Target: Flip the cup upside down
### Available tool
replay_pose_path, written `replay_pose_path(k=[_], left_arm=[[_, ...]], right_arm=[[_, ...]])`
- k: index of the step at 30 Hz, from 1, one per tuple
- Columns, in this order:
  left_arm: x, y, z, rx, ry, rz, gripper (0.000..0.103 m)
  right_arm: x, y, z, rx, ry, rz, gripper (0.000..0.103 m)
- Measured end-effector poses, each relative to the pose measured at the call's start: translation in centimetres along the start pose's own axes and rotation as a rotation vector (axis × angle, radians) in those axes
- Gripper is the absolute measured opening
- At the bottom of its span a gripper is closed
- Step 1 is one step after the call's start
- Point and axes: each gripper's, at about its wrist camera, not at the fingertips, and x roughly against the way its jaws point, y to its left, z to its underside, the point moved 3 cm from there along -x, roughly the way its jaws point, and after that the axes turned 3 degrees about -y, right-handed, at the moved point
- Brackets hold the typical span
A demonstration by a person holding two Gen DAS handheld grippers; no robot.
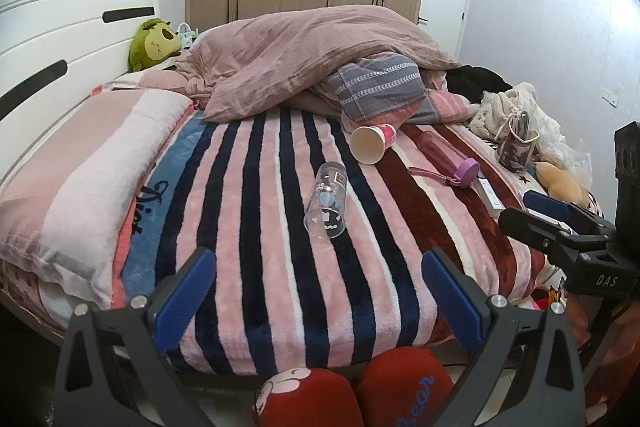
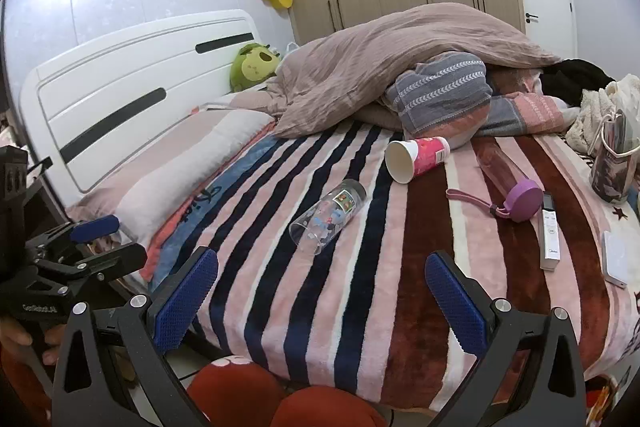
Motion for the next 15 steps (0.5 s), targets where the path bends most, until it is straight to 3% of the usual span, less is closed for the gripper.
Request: replay_pose_path(k=[15], left_arm=[[-0.40,-0.29,-0.01,-0.003,0.006,0.017,0.102]], right_arm=[[0.19,-0.46,-0.34,-0.004,-0.010,-0.005,0.103]])
